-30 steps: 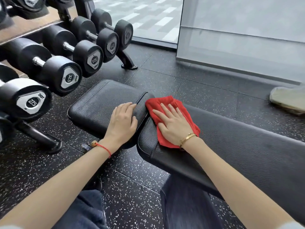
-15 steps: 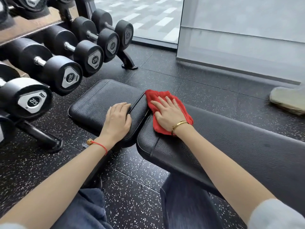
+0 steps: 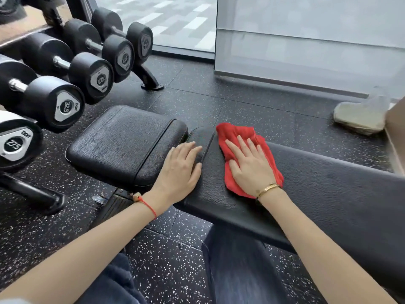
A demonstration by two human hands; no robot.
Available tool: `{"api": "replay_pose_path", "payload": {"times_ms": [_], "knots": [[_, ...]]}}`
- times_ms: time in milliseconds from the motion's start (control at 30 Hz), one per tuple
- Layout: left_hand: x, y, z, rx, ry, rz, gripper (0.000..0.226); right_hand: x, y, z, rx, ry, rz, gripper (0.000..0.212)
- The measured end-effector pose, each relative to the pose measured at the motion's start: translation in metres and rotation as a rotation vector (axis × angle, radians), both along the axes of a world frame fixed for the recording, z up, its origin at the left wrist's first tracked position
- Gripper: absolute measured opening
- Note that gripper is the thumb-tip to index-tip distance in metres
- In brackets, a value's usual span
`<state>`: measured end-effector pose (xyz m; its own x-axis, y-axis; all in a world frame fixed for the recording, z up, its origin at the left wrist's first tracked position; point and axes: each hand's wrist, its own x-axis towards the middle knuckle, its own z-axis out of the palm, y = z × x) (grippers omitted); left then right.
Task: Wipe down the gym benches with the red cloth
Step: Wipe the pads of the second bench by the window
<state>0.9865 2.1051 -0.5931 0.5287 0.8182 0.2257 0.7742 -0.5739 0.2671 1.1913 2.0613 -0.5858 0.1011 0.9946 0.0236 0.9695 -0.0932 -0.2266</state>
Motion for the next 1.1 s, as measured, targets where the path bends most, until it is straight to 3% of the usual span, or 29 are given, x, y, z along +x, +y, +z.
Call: {"api": "replay_pose_path", "payload": {"times_ms": [133, 267, 367, 633, 900, 1100], "knots": [[0.016, -0.014, -0.005, -0.005, 0.055, 0.006, 0.054, -0.002, 0.012, 0.003, -0.027, -0.017, -0.065, 0.058], [0.024, -0.020, -0.006, -0.020, 0.026, 0.076, 0.054, -0.008, -0.047, -0.002, 0.003, -0.031, 0.070, 0.060], [0.030, -0.024, -0.006, -0.010, 0.005, 0.080, 0.052, 0.010, -0.083, -0.005, 0.018, -0.038, 0.050, 0.060], [0.054, -0.036, -0.008, 0.001, -0.027, 0.170, 0.050, 0.088, -0.062, 0.001, -0.029, -0.043, -0.448, 0.059], [0.104, -0.046, -0.009, -0.001, -0.005, 0.104, 0.049, 0.054, -0.100, -0.003, -0.013, -0.048, -0.133, 0.060], [0.118, -0.048, -0.015, -0.007, -0.018, 0.086, 0.050, 0.112, -0.149, -0.004, -0.005, -0.033, -0.284, 0.059]]}}
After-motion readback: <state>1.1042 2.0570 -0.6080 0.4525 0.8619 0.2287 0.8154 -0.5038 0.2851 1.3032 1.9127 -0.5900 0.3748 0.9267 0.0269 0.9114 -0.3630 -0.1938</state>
